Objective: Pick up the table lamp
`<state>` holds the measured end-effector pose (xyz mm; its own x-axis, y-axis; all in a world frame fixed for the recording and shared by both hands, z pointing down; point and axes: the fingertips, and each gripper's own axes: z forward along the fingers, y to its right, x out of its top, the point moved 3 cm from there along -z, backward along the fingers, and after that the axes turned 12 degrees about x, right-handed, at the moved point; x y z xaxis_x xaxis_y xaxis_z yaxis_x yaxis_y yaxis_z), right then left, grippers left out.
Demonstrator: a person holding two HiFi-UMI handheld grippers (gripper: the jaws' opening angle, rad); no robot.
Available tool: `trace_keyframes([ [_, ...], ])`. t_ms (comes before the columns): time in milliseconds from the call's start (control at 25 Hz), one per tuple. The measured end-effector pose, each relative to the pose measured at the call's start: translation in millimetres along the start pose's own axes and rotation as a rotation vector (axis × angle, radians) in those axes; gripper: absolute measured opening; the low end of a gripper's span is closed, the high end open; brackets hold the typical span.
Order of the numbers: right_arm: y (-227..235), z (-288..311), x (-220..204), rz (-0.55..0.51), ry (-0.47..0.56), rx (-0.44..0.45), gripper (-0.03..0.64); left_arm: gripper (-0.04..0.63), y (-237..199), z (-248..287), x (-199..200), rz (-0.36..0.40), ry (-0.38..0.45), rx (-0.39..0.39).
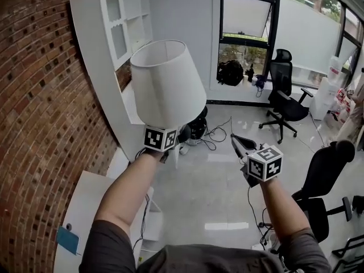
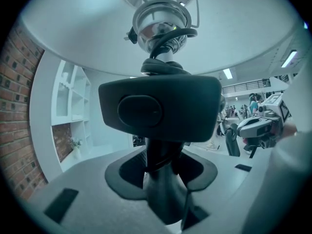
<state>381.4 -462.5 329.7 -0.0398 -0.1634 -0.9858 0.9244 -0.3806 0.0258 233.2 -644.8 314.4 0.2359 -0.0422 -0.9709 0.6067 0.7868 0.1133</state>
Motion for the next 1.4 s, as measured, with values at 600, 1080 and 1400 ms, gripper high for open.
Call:
trace_keyframes([
  [600, 29, -76, 50, -0.003, -0.032, -0.144, -0.006, 0.161, 98, -11, 38, 0.048, -0.035, -0.184],
  [1080, 31, -93, 65, -0.02, -0.031, -0.186, -0.006, 0.162, 120, -21, 57, 0.062, -0.048, -0.238],
  [1400, 29, -83, 70, -0.034, -0.036, -0.173, -0.006, 0.163, 114, -26, 57, 0.06, -0.056, -0.232],
])
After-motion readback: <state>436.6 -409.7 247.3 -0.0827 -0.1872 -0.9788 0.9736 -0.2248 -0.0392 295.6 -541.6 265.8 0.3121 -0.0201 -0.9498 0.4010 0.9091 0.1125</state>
